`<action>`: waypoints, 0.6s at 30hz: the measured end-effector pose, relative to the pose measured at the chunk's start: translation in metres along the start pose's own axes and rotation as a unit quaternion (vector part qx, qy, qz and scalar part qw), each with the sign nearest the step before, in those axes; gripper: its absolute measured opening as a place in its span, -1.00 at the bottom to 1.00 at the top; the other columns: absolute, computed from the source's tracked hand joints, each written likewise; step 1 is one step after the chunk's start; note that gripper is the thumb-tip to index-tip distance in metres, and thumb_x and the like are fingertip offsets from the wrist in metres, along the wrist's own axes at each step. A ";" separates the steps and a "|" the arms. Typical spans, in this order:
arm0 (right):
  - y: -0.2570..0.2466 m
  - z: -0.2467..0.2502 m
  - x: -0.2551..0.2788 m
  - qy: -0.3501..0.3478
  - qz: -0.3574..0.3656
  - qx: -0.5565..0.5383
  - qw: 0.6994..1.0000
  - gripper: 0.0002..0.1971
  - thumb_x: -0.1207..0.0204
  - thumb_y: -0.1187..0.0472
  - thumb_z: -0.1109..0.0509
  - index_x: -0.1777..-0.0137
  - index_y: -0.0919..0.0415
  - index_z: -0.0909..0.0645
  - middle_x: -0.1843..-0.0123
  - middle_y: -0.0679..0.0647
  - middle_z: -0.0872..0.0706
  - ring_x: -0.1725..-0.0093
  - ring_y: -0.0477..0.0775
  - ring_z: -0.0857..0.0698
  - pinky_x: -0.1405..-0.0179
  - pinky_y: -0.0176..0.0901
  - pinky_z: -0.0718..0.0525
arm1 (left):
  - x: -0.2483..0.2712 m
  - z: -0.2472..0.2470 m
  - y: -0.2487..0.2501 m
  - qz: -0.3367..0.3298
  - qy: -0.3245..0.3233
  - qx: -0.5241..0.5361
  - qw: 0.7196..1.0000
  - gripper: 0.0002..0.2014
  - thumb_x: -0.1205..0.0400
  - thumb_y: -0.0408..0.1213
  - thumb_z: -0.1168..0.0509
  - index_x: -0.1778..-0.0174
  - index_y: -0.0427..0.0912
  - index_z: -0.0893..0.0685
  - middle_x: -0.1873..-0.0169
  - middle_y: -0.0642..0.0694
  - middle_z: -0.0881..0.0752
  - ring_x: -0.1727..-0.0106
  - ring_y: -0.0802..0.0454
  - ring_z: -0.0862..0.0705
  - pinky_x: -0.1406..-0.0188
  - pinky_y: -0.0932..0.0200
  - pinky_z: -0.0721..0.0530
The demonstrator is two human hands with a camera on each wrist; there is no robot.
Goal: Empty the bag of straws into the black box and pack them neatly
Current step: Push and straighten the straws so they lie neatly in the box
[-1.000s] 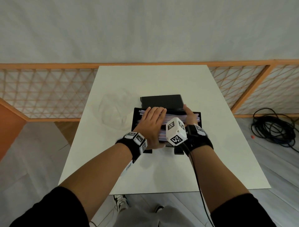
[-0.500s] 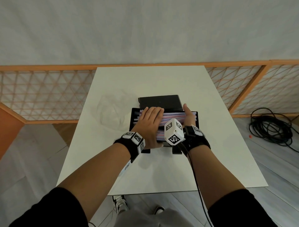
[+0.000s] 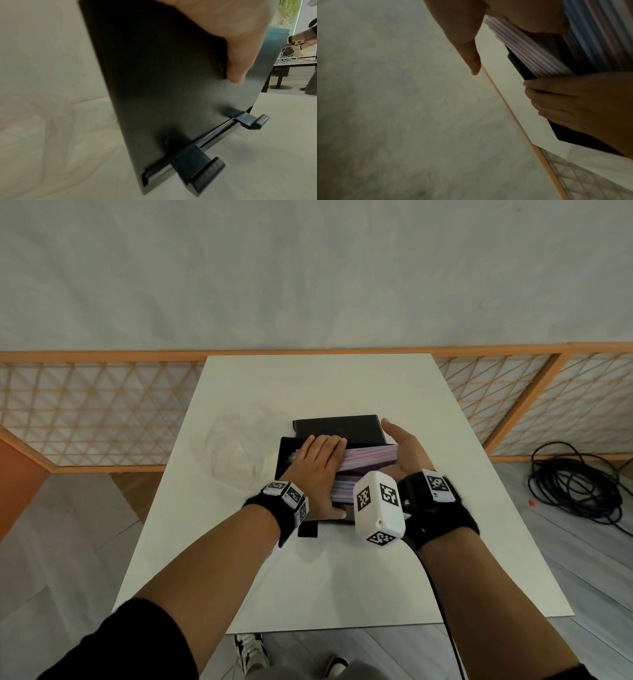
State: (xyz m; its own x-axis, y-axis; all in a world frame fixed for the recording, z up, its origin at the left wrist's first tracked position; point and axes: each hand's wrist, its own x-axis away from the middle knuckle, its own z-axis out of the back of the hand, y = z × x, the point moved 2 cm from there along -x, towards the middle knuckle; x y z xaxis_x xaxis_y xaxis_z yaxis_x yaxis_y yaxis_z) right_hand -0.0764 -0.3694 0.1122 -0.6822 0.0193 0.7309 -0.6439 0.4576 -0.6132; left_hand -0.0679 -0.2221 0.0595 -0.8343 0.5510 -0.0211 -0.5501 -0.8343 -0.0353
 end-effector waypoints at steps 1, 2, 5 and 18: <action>-0.003 0.002 0.000 0.010 -0.001 0.002 1.000 -0.10 -0.02 -0.08 -0.65 -0.39 0.25 -0.48 -0.33 0.34 -0.63 -0.23 0.45 -0.67 -0.07 0.34 -0.67 | -0.002 0.000 -0.001 0.001 -0.007 -0.003 1.000 0.17 -0.38 0.34 -0.28 -0.65 -0.27 0.20 -0.64 -0.20 -0.01 -0.65 -0.19 0.06 -0.57 -0.03 0.37; -0.004 0.006 0.001 0.025 0.002 0.003 1.000 -0.09 0.08 -0.05 -0.68 -0.34 0.19 -0.51 -0.37 0.30 -0.60 -0.29 0.47 -0.63 -0.16 0.42 -0.60 | -0.004 0.000 -0.002 0.002 -0.014 -0.007 1.000 0.18 -0.37 0.36 -0.27 -0.65 -0.27 0.21 -0.63 -0.19 0.00 -0.65 -0.19 0.06 -0.59 -0.05 0.35; -0.010 0.006 0.016 0.035 0.071 -0.002 0.997 -0.33 -0.28 0.04 -0.54 -0.42 0.08 -0.47 -0.50 0.19 -0.48 -0.44 0.34 -0.53 -0.44 0.20 -0.47 | -0.007 -0.001 -0.005 -0.001 -0.017 -0.008 1.000 0.20 -0.33 0.40 -0.28 -0.65 -0.26 0.16 -0.62 -0.19 -0.05 -0.64 -0.18 0.01 -0.63 -0.08 0.26; -0.004 0.006 0.039 0.076 0.371 0.526 0.761 -0.56 -0.48 0.29 -0.41 -0.37 0.14 -0.52 -0.32 0.12 -0.55 -0.26 0.07 -0.56 -0.23 -0.18 -0.53 | -0.002 0.002 -0.002 -0.002 -0.005 -0.002 1.000 0.20 -0.29 0.36 -0.34 -0.64 -0.26 0.09 -0.60 -0.17 -0.11 -0.62 -0.17 -0.06 -0.66 -0.10 0.18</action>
State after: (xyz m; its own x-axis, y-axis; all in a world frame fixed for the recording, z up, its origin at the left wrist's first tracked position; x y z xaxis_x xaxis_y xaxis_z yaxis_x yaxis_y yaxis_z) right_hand -0.1024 -0.3755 0.1412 -0.9969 0.0654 0.0429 -0.0763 -0.6938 -0.7162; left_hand -0.0646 -0.2215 0.0620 -0.8328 0.5535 -0.0107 -0.5527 -0.8324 -0.0398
